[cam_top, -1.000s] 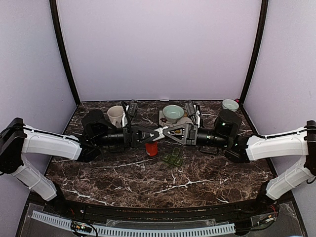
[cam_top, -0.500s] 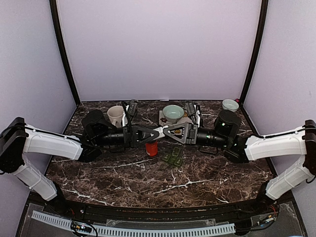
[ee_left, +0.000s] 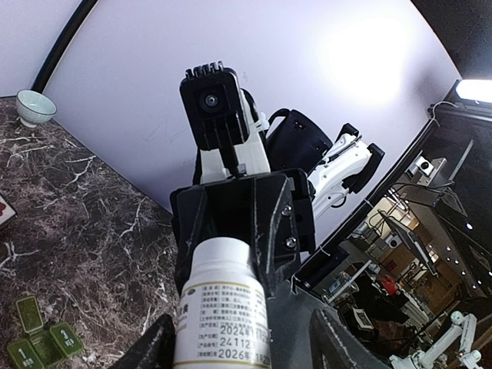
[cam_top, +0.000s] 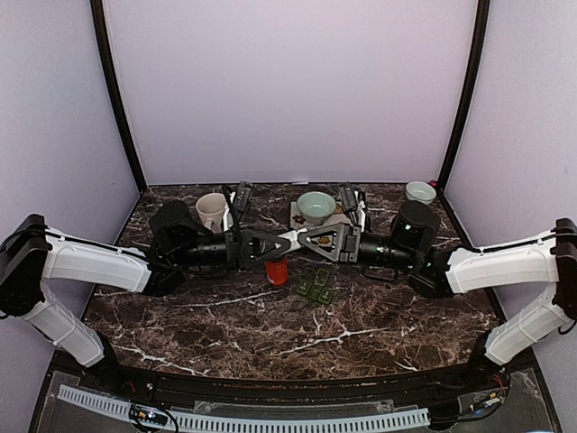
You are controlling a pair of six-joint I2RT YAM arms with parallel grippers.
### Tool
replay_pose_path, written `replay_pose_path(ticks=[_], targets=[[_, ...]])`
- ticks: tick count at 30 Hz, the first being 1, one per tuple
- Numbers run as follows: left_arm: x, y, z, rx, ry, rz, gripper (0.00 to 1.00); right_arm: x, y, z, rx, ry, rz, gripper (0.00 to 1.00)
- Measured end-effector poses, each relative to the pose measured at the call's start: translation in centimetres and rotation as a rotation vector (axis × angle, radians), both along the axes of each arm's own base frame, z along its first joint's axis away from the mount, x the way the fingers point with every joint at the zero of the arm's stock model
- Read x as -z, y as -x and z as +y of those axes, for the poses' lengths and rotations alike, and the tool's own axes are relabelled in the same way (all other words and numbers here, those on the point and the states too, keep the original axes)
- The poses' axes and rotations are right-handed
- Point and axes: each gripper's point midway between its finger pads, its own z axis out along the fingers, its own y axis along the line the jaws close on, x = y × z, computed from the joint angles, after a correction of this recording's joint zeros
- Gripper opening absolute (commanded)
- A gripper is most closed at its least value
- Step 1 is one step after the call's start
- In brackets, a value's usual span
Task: Sort the pills into containers
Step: Pass from the right arm to the left
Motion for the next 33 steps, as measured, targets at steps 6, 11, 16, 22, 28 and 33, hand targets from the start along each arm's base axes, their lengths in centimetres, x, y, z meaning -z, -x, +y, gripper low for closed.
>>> replay_pose_path(ticks=[6,11,16,22,28,33], targets=[[0.23,-0.24,0.08,-0.018,-0.007,0.001,0.55,-0.05,-0.15,0.06,0.004,-0.009,0.008,0.0],[0.37,-0.36,0.08,-0.025,-0.012,0.0,0.52,0.03,-0.3,0.15,0.006,-0.015,0.015,0.0],[0.43,-0.54,0.1,-0.037,-0.013,-0.009,0.45,-0.02,-0.34,0.19,0.006,-0.021,0.02,0.0],[0.71,-0.8,0.24,-0.058,-0.019,-0.009,0.38,0.15,-0.4,0.29,0.005,-0.021,0.025,0.0],[0.84,-0.87,0.27,-0.064,-0.025,-0.016,0.26,0.24,-0.37,0.33,0.002,-0.019,0.029,0.03],[0.94,-0.85,0.27,-0.064,-0.029,-0.02,0.2,0.36,-0.35,0.35,0.001,-0.013,0.024,0.3]])
